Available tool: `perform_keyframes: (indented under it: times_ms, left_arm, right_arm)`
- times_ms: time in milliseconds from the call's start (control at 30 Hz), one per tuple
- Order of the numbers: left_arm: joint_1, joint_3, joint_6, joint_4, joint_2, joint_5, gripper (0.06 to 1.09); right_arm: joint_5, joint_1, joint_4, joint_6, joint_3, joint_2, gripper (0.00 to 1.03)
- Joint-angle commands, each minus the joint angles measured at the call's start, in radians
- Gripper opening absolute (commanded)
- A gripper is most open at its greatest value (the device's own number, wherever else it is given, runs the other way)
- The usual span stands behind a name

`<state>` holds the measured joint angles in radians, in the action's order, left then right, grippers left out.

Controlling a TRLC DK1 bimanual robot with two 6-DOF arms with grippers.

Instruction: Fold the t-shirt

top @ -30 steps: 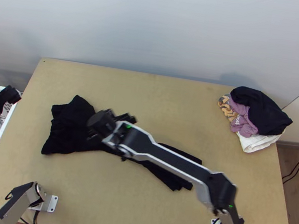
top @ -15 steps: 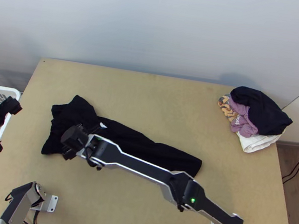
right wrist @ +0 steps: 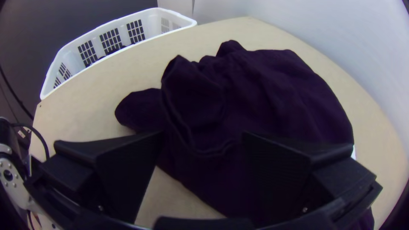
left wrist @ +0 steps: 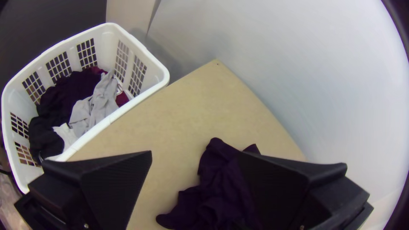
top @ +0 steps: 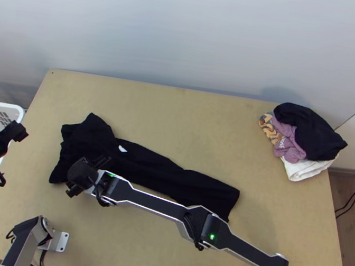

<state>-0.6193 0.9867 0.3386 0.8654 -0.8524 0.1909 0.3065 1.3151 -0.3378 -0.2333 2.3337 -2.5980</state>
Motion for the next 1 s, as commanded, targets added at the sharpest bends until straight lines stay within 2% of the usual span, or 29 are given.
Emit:
perform_keyframes:
  times_ms: [0,100,133,367,600,967]
  left_arm:
    - [0.007,-0.037,0.000,-0.040,-0.004,0.001,1.04]
    - [0.016,-0.042,0.020,-0.066,-0.020,0.001,1.04]
    - [0.020,-0.040,0.027,-0.069,-0.025,0.001,1.04]
    - [0.021,-0.065,0.034,-0.082,-0.027,0.016,1.04]
    - [0.041,-0.040,0.051,-0.112,-0.047,0.044,1.04]
    - [0.276,-0.010,0.126,-0.146,-0.131,0.044,1.04]
  right_arm:
    - [0.005,-0.001,0.082,0.035,0.029,-0.047,0.50]
    - [0.005,-0.002,0.105,0.060,0.029,-0.053,0.06]
    - [0.005,-0.002,0.105,0.065,0.027,-0.053,0.03]
    - [0.040,-0.016,0.091,0.058,0.016,0.003,0.03]
    - [0.089,-0.065,-0.003,0.029,0.007,0.161,0.03]
    - [0.125,-0.182,-0.201,0.028,-0.132,0.427,0.03]
